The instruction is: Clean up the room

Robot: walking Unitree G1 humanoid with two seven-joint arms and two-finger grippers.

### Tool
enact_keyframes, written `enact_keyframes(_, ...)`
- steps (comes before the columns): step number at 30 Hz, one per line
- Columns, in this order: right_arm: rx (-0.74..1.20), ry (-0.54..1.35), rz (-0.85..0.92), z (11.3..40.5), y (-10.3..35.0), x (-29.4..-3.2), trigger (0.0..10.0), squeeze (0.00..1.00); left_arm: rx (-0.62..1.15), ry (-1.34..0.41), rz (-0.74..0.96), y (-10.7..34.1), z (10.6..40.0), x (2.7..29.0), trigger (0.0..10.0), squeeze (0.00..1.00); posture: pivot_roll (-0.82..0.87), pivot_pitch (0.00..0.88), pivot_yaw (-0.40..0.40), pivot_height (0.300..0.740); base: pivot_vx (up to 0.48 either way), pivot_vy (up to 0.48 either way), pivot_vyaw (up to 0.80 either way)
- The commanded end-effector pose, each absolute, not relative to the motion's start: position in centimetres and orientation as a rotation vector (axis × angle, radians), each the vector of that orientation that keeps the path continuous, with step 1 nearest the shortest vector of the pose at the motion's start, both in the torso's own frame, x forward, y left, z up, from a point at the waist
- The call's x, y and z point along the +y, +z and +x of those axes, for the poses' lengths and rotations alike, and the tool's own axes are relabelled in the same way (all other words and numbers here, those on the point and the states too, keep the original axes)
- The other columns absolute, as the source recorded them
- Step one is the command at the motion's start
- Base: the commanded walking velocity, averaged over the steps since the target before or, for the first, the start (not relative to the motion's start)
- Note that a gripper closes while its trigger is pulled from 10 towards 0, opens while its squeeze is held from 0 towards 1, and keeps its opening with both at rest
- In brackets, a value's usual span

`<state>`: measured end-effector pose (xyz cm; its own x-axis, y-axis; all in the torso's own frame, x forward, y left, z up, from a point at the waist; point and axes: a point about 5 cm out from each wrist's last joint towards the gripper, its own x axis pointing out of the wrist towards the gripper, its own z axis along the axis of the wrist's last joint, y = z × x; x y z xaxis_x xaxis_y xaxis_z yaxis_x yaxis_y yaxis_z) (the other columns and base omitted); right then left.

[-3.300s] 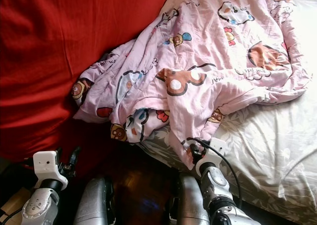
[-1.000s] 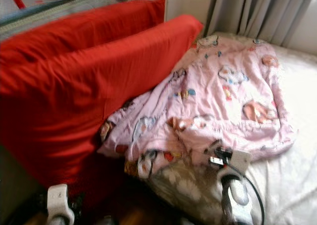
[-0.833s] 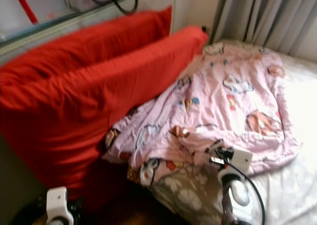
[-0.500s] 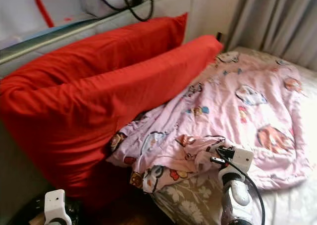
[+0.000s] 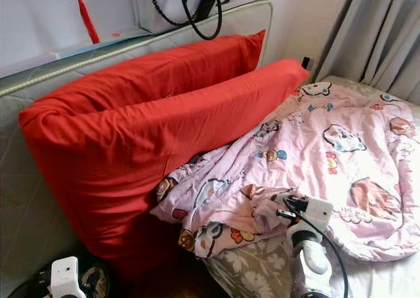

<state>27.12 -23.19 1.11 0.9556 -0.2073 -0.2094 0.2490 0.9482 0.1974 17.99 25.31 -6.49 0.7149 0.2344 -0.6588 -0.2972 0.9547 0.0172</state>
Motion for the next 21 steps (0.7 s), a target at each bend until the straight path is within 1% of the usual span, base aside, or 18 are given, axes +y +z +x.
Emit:
enact_keyframes(1, 0.165, -0.266, 0.231, 27.12, 1.37, -23.67, 10.0, 0.00, 0.752, 0.297, -0.099, -6.94, 17.30, 25.19, 10.0, 0.00, 0.05, 0.000, -0.050, 0.740, 0.000, 0.000, 0.00)
enact_keyframes(10, 0.169, -0.302, 0.210, 26.72, 1.29, -24.33, 10.0, 0.00, 0.774, 0.292, -0.112, -7.17, 17.45, 24.54, 10.0, 0.00, 0.04, 0.007, -0.048, 0.740, 0.000, 0.000, 0.00)
enact_keyframes(21, 0.173, -0.316, 0.210, 26.60, 1.14, -24.15, 10.0, 0.00, 0.789, 0.294, -0.113, -7.37, 16.78, 24.93, 10.0, 0.00, 0.05, 0.023, -0.047, 0.740, 0.000, 0.000, 0.00)
